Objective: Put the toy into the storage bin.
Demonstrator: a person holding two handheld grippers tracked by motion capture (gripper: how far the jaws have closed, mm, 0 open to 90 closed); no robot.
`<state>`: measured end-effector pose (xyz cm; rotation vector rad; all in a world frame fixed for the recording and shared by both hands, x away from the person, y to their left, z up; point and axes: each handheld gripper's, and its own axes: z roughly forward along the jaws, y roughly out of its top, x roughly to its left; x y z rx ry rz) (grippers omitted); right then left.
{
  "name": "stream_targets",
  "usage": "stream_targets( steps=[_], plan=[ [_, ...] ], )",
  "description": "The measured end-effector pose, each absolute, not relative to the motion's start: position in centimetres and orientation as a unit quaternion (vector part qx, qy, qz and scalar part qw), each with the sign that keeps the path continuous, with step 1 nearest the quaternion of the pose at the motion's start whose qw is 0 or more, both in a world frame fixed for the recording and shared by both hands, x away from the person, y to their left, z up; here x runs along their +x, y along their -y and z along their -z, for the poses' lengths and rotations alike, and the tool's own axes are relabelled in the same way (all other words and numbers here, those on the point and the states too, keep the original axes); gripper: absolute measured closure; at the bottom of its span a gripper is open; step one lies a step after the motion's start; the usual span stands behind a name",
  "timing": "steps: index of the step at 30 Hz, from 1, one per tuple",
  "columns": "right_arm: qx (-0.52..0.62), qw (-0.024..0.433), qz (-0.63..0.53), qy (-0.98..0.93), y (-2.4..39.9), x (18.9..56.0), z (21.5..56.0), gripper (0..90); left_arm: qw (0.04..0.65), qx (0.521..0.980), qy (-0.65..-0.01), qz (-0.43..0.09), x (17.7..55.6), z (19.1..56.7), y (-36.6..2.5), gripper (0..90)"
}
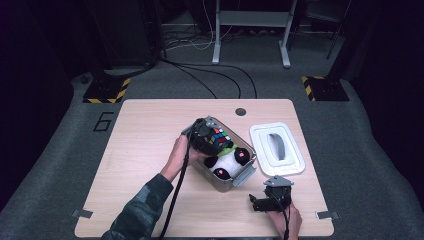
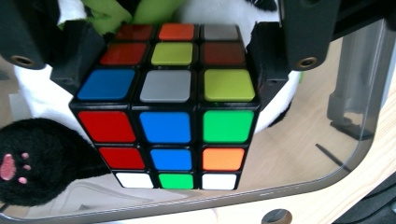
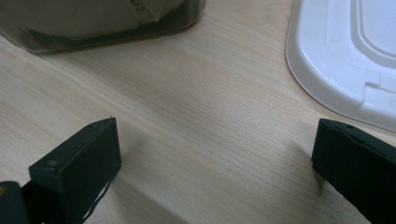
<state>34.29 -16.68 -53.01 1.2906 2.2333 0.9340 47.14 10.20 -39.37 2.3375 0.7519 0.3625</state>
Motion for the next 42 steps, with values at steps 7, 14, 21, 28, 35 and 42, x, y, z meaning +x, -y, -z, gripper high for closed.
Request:
stream_targets(
  steps=[7,14,21,28,35,42],
  plan=[
    [0.462,0.198,-0.334,-0.798,16.7,34.3,53.0,0.7,0.341,0.881,-0.294,-0.145,46.1,38.2,-12.2,15.2],
    [0.463,0.195,-0.337,-0.796,16.7,34.3,53.0,0.7,0.36,0.869,-0.304,-0.149,44.6,37.8,-15.1,11.1],
    [0.463,0.195,-0.337,-0.797,16.8,34.3,53.0,0.8,0.373,0.855,-0.325,-0.155,43.3,38.4,-17.8,7.5],
    [0.467,0.197,-0.336,-0.794,16.7,34.3,53.0,0.6,0.378,0.845,-0.34,-0.167,41.9,38.8,-20.7,5.3],
    [0.466,0.197,-0.336,-0.794,16.7,34.3,53.0,0.6,0.373,0.836,-0.363,-0.175,40.8,39.9,-23.8,3.5],
    [0.467,0.197,-0.336,-0.794,16.7,34.3,53.0,0.6,0.373,0.824,-0.39,-0.175,40.0,41.8,-26.6,2.8]
  ],
)
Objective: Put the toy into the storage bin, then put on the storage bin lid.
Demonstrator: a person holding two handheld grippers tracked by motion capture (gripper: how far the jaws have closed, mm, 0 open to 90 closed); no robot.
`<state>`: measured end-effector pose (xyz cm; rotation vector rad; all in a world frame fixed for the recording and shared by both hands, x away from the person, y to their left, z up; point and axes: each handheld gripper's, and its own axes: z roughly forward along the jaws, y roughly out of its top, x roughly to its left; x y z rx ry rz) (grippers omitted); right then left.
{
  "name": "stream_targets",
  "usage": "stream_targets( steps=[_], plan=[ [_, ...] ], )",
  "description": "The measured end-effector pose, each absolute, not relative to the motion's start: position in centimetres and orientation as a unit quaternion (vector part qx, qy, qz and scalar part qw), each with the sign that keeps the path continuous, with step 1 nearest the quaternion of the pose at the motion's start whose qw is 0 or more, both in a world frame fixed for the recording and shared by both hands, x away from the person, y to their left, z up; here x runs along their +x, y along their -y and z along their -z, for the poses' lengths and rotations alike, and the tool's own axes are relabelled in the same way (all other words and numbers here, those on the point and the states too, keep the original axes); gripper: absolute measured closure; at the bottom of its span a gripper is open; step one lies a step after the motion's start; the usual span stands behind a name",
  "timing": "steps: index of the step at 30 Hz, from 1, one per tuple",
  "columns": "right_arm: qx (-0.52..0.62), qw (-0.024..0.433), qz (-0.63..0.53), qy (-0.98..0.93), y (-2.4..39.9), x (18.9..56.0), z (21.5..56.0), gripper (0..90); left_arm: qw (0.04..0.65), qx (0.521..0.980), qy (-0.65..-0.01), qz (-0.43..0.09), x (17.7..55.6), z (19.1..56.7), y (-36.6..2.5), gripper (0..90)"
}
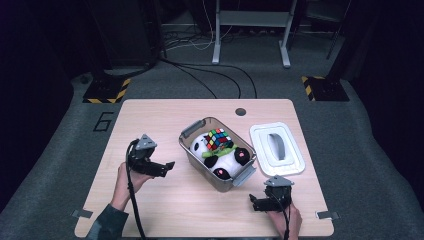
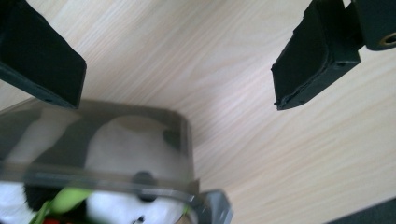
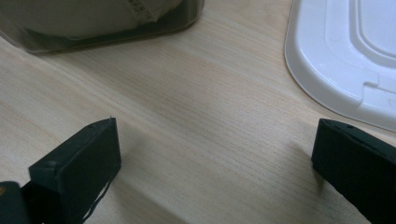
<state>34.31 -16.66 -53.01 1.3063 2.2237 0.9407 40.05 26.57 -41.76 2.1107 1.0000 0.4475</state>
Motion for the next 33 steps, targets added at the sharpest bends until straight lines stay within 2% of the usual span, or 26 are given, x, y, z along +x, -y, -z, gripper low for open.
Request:
stream_targets(
  steps=[7,19,25,30,33],
  plan=[
    [0.467,0.197,-0.336,-0.794,16.7,34.3,53.0,0.6,0.365,0.811,-0.427,-0.165,39.5,44.6,-28.7,0.6],
    [0.458,0.195,-0.334,-0.8,16.9,34.5,53.0,0.0,0.351,0.783,-0.481,-0.181,38.6,50.2,-31.5,0.0],
    [0.466,0.192,-0.328,-0.799,17.3,35.0,52.9,0.0,0.344,0.781,-0.483,-0.193,38.3,51.5,-31.9,0.0],
    [0.474,0.17,-0.351,-0.789,18.2,35.4,52.4,0.0,0.337,0.784,-0.486,-0.19,38.3,52.5,-32.0,0.0],
    [0.479,0.178,-0.354,-0.784,18.5,35.9,51.7,0.0,0.331,0.785,-0.483,-0.2,38.3,53.1,-32.0,0.0]
  ],
)
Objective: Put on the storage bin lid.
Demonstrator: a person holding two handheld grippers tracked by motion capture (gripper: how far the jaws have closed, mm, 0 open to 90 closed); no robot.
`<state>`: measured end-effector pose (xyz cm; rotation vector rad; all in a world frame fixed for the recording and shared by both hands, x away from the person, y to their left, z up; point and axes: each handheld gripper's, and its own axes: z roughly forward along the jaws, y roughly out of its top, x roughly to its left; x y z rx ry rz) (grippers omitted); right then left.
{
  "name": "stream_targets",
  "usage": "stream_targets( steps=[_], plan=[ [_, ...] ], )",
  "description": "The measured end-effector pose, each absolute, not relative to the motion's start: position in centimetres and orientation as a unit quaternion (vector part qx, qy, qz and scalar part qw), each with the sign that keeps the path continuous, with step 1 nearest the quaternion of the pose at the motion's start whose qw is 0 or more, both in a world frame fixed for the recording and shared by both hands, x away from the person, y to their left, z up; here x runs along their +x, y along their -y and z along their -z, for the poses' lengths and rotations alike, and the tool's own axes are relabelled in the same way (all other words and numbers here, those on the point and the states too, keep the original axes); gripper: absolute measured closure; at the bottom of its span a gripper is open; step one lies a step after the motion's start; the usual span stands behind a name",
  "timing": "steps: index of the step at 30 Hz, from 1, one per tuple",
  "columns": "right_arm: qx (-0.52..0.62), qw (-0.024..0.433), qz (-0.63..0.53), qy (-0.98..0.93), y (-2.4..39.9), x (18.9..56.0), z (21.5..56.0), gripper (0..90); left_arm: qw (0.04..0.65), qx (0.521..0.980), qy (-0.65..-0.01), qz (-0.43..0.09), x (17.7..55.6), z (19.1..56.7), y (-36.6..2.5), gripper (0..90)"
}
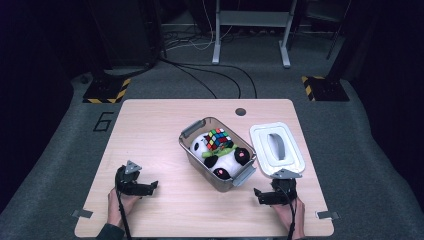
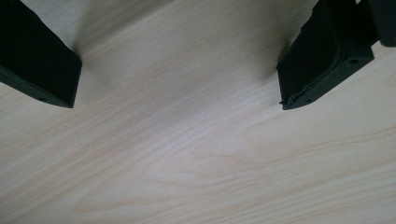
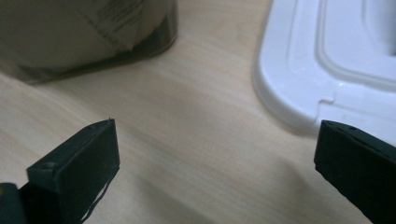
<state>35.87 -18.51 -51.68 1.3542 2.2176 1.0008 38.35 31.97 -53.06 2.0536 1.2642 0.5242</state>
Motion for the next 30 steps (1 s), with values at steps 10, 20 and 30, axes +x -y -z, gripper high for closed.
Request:
stream_targets(
  steps=[10,20,30],
  plan=[
    [0.488,0.198,-0.355,-0.773,19.7,38.6,49.0,0.0,0.332,0.785,-0.482,-0.202,38.3,53.1,-32.0,0.0],
    [0.499,0.214,-0.342,-0.767,20.7,41.9,47.5,0.0,0.332,0.786,-0.481,-0.201,38.2,53.1,-31.9,0.0],
    [0.53,0.204,-0.326,-0.756,21.6,45.8,47.9,0.3,0.332,0.785,-0.482,-0.201,38.2,53.1,-31.9,0.0]
  ],
)
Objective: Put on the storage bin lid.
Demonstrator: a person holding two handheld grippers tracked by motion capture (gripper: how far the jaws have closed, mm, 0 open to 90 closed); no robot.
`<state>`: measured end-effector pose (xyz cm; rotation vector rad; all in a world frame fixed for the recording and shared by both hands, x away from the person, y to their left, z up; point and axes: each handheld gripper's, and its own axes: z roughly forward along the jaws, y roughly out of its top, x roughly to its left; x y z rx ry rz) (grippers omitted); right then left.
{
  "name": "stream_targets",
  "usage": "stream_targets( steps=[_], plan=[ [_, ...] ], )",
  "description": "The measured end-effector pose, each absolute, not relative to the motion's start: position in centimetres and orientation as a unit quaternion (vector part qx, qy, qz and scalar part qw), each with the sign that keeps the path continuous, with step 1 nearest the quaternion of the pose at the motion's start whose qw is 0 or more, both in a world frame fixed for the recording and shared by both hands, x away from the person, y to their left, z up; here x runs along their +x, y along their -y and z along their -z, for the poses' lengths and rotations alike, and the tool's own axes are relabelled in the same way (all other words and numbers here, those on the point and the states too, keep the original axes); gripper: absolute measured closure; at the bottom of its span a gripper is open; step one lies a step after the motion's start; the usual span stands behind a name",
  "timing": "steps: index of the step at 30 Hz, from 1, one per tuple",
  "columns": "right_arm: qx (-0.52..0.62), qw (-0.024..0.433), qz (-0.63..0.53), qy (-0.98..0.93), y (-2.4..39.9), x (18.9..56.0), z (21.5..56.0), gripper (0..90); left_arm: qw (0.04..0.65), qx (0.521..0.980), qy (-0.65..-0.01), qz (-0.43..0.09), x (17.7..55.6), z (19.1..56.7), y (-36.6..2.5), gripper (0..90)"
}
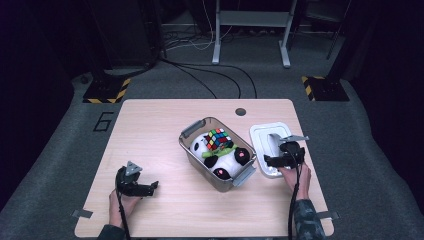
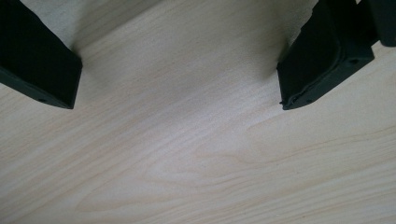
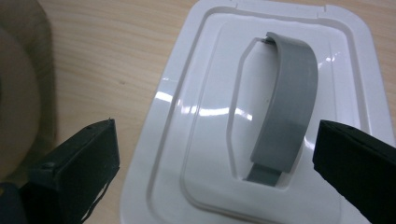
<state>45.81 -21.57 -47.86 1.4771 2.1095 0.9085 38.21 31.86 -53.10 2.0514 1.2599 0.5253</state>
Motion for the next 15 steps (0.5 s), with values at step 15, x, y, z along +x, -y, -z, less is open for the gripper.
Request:
stream_targets(
  steps=[15],
  plan=[
    [0.563,0.19,-0.326,-0.735,23.2,49.8,49.4,14.0,0.332,0.786,-0.481,-0.201,38.2,53.1,-31.9,0.0]
  ],
)
